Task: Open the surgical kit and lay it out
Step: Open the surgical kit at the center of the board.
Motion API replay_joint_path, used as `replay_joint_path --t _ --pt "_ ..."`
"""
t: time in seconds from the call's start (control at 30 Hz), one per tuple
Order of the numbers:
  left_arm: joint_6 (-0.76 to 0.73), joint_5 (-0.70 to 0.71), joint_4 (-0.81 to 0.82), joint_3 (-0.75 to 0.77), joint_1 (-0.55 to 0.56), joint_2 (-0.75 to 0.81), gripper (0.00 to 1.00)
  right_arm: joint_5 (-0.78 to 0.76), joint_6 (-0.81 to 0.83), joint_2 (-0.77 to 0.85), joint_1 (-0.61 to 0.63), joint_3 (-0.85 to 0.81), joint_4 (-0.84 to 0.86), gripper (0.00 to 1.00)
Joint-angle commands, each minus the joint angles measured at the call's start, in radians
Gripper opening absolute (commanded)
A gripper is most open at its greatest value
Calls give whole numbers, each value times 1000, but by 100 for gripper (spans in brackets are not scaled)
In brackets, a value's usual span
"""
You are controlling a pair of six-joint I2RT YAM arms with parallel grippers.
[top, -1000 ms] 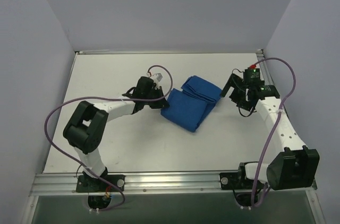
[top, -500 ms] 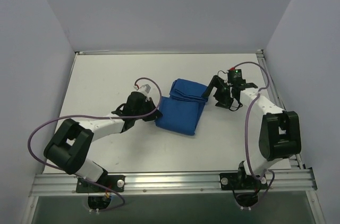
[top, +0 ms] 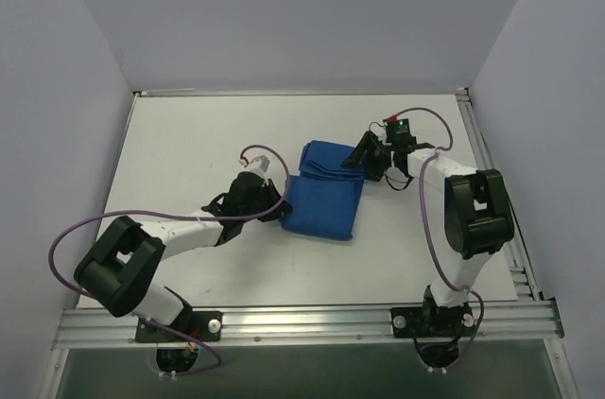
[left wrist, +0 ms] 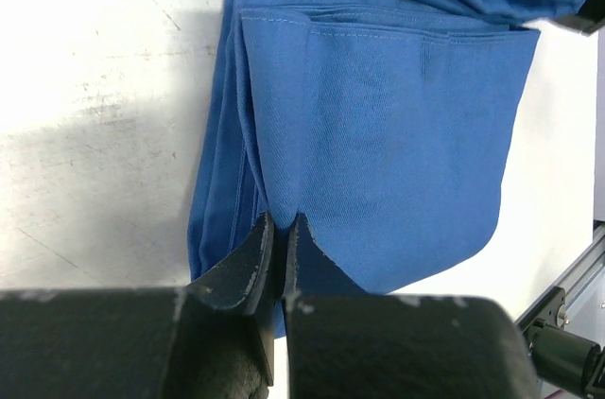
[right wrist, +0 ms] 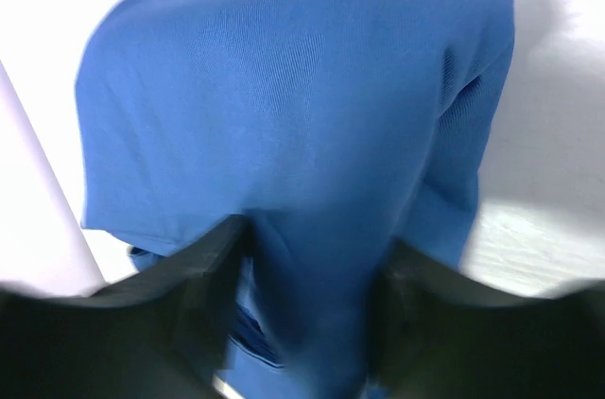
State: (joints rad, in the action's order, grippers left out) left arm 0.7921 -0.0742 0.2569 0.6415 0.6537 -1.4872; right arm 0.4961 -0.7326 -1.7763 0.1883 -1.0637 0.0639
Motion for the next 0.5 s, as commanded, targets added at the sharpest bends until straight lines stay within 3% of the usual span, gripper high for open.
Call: replay_joint_path --t 0.0,0.1,0.17,0.27,0.4,0.47 --pt "35 30 68 -9 27 36 2 58 -21 -35 16 -91 50 42" --pt "48 100 68 -25 72 45 2 73 -14 -93 16 -165 40 33" --pt "59 143 77 -35 102 48 2 82 -21 -115 19 -214 51 33" --pt "71 172 87 -49 121 45 2 99 -34 -152 20 -278 59 38" --pt "84 191 105 -60 138 42 2 107 -41 -222 19 -375 35 59" --pt "81 195 94 -51 138 39 2 110 -24 -251 19 -422 13 62"
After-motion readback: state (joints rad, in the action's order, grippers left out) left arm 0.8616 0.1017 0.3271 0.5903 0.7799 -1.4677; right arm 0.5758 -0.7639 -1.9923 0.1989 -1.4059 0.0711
